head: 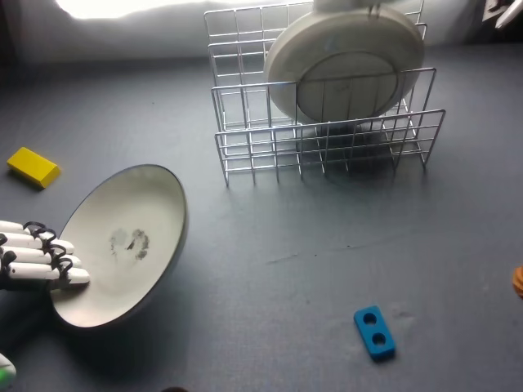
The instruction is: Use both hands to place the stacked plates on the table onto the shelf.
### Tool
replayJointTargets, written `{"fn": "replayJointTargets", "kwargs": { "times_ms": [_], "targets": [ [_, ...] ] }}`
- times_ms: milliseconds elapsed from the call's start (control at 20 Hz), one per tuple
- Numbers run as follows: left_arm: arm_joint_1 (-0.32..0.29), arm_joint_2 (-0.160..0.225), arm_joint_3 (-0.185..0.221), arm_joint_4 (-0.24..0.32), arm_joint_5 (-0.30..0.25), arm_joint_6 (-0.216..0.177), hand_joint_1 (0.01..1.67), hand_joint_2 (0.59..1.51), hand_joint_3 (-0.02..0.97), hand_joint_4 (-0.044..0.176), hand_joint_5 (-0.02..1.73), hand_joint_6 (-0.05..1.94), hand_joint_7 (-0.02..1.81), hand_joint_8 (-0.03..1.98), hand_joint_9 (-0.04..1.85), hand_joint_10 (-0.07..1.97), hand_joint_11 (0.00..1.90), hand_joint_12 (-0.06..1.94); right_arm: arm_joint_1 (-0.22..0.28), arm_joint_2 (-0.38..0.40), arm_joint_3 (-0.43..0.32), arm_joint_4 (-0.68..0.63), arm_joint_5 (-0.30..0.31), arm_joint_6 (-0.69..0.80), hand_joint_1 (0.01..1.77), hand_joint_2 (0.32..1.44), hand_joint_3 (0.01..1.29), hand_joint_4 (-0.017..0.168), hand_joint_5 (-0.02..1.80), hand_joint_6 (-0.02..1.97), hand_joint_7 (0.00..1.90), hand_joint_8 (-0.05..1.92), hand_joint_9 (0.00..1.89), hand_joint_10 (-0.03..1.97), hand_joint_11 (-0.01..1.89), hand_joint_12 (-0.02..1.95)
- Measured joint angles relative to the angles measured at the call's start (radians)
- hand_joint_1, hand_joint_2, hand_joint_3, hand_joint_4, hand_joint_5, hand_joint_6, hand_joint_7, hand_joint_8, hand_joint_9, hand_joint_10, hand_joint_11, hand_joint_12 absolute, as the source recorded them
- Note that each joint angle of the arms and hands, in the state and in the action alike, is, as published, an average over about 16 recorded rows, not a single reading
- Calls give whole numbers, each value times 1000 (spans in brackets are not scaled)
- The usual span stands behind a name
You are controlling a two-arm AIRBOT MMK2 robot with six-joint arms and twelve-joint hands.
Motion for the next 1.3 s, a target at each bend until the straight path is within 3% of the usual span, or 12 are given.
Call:
{"fn": "replayJointTargets", "kwargs": {
  "times_ms": [300, 550, 900, 1300],
  "targets": [
    [21, -1, -4, -9, 6, -1, 14, 1095, 18, -3, -8, -17, -7, -6, -25, -44, 27, 29, -37, -44, -138, 68, -46, -310, 1063, 944, 14, 2, 214, 42, 198, 19, 191, 18, 60, 361],
    [28, -3, -3, -13, 6, -1, 14, 1098, 18, -4, -9, -17, -9, -8, -25, -44, 28, 30, -107, -126, -180, 147, -78, -461, 1150, 895, 14, 3, 63, 42, 29, 18, 29, 18, 14, 43],
    [31, -4, -2, -14, 5, 0, 14, 1104, 18, -4, -10, -16, -9, -7, -26, -44, 28, 30, -204, -273, -125, 253, -107, -575, 1250, 882, 14, 2, 19, 42, 12, 18, 22, 18, 13, 11],
    [34, -6, 0, -16, 2, 0, 14, 1103, 18, -5, -10, -16, -10, -7, -27, -45, 28, 30, -265, -429, 16, 282, -82, -594, 1265, 894, 14, 3, 27, 43, 18, 18, 21, 18, 16, 11]
  ]
}}
